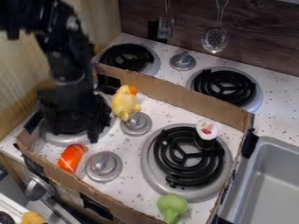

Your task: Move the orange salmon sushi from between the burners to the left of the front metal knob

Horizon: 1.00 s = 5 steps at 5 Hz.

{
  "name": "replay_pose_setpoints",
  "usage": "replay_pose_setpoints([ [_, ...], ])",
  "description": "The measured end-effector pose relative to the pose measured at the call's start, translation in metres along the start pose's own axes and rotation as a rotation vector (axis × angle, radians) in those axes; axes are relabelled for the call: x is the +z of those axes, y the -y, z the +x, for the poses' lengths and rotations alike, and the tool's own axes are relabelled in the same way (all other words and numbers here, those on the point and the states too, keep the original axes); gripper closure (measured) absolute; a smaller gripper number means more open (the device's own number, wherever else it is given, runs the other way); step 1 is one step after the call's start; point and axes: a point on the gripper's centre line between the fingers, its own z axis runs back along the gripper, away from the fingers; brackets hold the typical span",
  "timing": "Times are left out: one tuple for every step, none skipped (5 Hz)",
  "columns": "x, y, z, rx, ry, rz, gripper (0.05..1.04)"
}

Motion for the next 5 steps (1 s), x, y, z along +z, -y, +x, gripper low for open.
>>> replay_pose_setpoints([
  [0.018, 0.008, 0.011, -0.021, -0.003, 0.007, 0.084],
  [0.032, 0.019, 0.02, -0.063, -0.001, 0.007, 0.084],
  [0.046, 0.032, 0.031, -0.107, 0.001, 0.003, 0.084],
  [0.054, 0.05, 0.039, -0.14, -0.013, -0.001, 0.084],
  [0.057, 0.065, 0.041, -0.171, -0.017, -0.013, 0.084],
])
